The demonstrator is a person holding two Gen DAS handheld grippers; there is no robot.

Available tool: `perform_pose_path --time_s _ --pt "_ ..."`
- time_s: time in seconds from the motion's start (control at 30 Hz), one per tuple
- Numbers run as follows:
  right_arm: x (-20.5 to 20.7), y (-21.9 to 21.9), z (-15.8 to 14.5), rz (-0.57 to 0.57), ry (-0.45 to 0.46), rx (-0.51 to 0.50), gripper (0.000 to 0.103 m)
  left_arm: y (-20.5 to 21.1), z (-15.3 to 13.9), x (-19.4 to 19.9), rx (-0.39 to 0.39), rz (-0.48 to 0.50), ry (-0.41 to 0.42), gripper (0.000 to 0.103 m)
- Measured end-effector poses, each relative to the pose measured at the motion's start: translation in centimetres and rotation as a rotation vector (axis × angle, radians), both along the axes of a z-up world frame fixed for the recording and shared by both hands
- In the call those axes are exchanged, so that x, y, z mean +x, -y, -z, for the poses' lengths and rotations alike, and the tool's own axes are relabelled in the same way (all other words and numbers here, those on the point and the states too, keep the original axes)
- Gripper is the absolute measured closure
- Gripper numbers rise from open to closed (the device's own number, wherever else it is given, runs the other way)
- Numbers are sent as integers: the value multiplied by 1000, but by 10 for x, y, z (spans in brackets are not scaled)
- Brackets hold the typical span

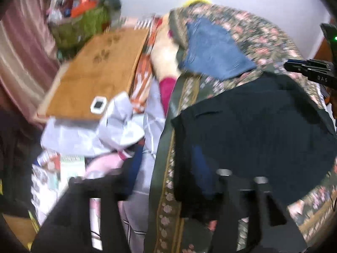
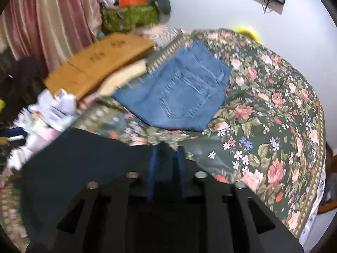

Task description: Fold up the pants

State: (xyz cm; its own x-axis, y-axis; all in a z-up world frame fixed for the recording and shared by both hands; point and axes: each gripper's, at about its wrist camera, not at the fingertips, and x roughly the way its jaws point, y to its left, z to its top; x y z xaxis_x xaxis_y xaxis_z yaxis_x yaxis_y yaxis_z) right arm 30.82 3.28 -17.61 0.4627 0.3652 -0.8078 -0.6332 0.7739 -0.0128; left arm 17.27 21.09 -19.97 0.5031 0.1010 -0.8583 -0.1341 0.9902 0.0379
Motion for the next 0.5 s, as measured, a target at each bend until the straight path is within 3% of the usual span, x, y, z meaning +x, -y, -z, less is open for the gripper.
perform_pose_path --time_s 0.1,0.17,0.33,0.5 --pt "-33 8 -26 -45 48 49 57 22 -17 -14 27 73 47 27" --pt "-57 14 -37 -82 56 67 53 34 -18 -22 40 109 57 22" --pt "-106 28 -35 -149 12 77 53 57 0 -37 68 185 9 19" --pt "-145 36 -12 -203 -28 38 52 73 28 -37 81 230 -70 19"
